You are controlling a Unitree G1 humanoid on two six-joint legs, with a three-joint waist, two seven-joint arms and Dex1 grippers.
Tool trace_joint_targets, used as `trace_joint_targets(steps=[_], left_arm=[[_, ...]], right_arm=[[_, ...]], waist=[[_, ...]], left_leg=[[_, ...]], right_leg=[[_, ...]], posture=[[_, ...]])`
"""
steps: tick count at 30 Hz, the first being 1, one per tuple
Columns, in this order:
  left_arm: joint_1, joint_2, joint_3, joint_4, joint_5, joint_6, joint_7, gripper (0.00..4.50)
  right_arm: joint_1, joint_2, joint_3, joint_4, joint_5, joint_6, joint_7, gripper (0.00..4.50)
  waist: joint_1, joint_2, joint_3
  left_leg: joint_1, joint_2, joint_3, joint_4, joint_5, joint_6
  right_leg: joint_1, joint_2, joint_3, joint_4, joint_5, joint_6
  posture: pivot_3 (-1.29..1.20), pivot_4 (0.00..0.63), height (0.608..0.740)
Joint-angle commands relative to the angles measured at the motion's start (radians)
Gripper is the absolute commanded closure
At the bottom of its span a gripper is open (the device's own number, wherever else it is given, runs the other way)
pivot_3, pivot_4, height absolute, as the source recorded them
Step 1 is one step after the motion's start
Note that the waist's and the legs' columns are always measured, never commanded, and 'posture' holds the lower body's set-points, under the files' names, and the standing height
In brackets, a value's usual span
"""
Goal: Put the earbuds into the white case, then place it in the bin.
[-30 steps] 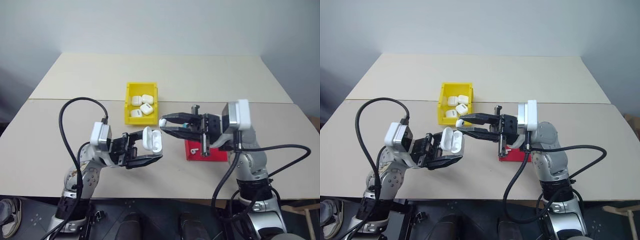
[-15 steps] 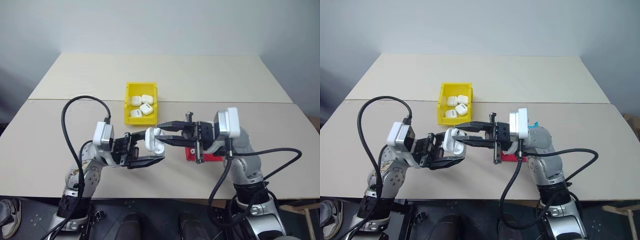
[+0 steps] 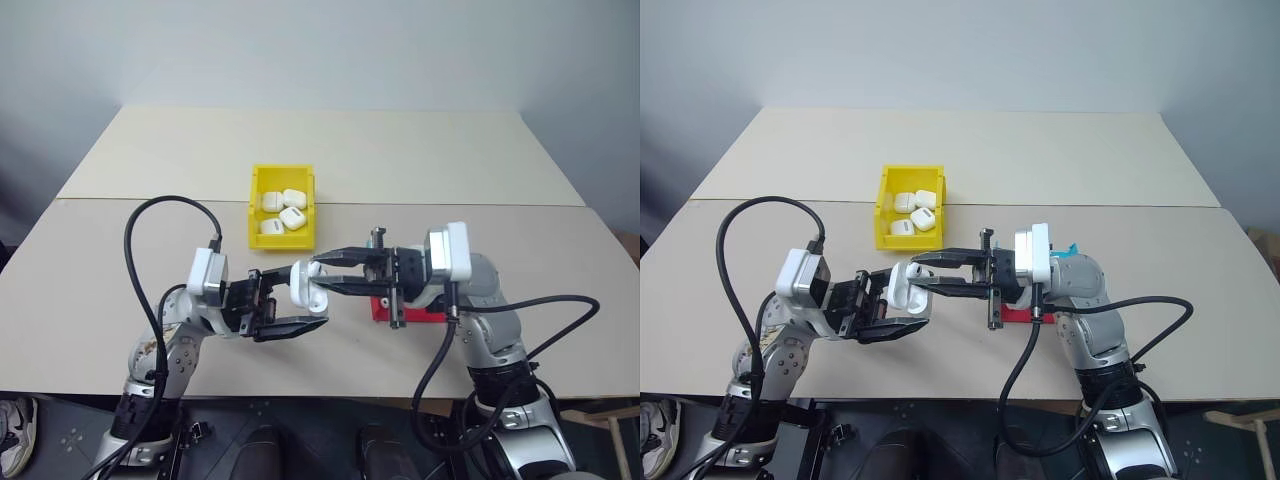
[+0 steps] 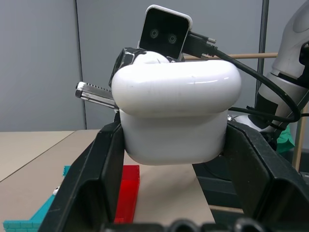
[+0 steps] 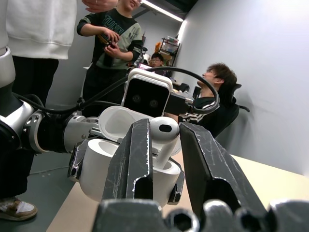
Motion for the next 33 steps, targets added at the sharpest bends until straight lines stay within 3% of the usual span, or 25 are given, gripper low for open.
trace_joint_targets(steps=[1, 3, 4, 8, 20, 26, 33], left_arm=[[-0.019, 0.002, -0.003, -0.026, 0.000, -0.008, 0.000, 1.72], [-0.019, 0.000, -0.004, -0.026, 0.005, -0.010, 0.001, 1.72], [-0.019, 0.001, -0.006, -0.028, 0.008, -0.010, 0.002, 1.72], [-0.017, -0.004, -0.007, -0.030, 0.014, -0.010, 0.010, 1.72], [0.030, 0.022, -0.001, -0.007, 0.064, -0.062, -0.006, 1.72], [0.101, 0.043, 0.011, -0.063, 0.111, -0.109, 0.039, 1.72], [0.179, 0.042, 0.025, -0.134, 0.129, -0.137, 0.119, 1.72]], right_arm=[[-0.005, -0.012, 0.010, -0.015, -0.001, -0.016, 0.016, 3.84], [-0.005, -0.023, 0.013, -0.020, 0.003, -0.012, 0.029, 3.84], [-0.005, -0.027, 0.014, -0.022, 0.004, -0.012, 0.033, 3.12], [-0.005, -0.025, 0.009, -0.020, -0.006, -0.039, 0.026, 1.93], [-0.038, -0.093, -0.053, -0.001, 0.000, -0.029, 0.009, 1.93], [-0.044, -0.279, -0.137, 0.020, 0.012, 0.101, -0.018, 1.93], [-0.222, -0.450, -0.074, 0.209, -0.118, 0.216, 0.023, 1.93]], waist=[[0.000, 0.000, 0.000], [0.000, 0.000, 0.000], [0.000, 0.000, 0.000], [0.000, 0.000, 0.000], [0.000, 0.000, 0.000], [0.005, 0.000, 0.000], [-0.006, 0.000, 0.000]], left_leg=[[0.000, 0.000, 0.000, 0.000, 0.000, 0.000], [0.000, 0.000, 0.000, 0.000, 0.000, 0.000], [0.000, 0.000, 0.000, 0.000, 0.000, 0.000], [0.000, 0.000, 0.000, 0.000, 0.000, 0.000], [0.000, 0.000, 0.000, 0.000, 0.000, 0.000], [-0.001, 0.000, 0.000, 0.000, 0.000, 0.000], [0.001, 0.000, 0.001, -0.001, 0.000, 0.000]], right_leg=[[0.000, 0.000, 0.000, 0.000, 0.000, 0.000], [0.000, 0.000, 0.000, 0.000, 0.000, 0.000], [0.000, 0.000, 0.000, 0.000, 0.000, 0.000], [0.000, 0.000, 0.000, 0.000, 0.000, 0.000], [0.000, 0.000, 0.000, 0.000, 0.000, 0.000], [0.000, 0.000, 0.000, -0.001, 0.000, 0.000], [0.000, 0.000, 0.001, -0.001, 0.000, 0.000]], posture=[[0.00, 0.150, 0.740], [0.00, 0.150, 0.740], [0.00, 0.150, 0.740], [0.00, 0.150, 0.740], [0.00, 0.150, 0.740], [0.00, 0.150, 0.740], [0.00, 0.150, 0.740]])
